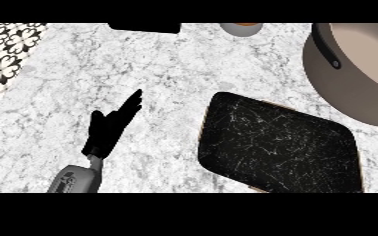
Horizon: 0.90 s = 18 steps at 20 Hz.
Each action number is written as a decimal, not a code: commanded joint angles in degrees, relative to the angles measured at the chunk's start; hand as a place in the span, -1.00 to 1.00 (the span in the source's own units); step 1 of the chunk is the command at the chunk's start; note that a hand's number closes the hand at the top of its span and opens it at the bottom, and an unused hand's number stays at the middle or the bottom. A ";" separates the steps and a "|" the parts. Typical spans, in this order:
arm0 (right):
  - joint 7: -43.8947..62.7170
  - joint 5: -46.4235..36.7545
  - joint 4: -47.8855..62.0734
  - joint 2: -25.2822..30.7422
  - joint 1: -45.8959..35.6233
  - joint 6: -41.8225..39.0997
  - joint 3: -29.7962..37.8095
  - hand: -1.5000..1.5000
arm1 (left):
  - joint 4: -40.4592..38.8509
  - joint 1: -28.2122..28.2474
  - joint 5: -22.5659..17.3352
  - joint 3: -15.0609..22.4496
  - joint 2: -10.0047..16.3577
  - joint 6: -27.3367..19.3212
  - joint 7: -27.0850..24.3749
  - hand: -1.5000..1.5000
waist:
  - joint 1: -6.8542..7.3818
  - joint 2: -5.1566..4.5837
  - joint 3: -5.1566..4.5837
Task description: Pick the cupcake from the tray and place it in the pot
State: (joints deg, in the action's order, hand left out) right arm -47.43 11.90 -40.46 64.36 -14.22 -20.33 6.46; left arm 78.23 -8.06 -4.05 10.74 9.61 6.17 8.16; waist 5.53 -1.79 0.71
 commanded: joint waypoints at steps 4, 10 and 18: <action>-5.17 -6.59 6.56 3.04 -10.75 -4.68 -3.77 1.00 | -1.80 0.08 1.50 1.11 -0.59 0.15 -1.75 0.00 | 0.77 0.05 -0.27; -1.94 -16.70 8.69 -1.07 -20.45 0.81 -11.68 1.00 | -2.71 -2.19 0.73 0.26 -0.62 0.90 -0.59 0.00 | 1.06 -0.04 -0.42; 0.19 -30.37 13.82 -7.13 -30.30 13.41 -19.71 1.00 | -2.65 -2.18 0.81 -0.18 -0.34 1.09 -0.23 0.00 | 0.95 -0.03 -0.49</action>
State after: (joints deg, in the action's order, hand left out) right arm -48.52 -11.71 -28.38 58.89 -40.21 -12.32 -9.25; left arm 75.70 -10.47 -3.66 10.27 9.34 7.22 8.12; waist 6.09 -1.72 0.27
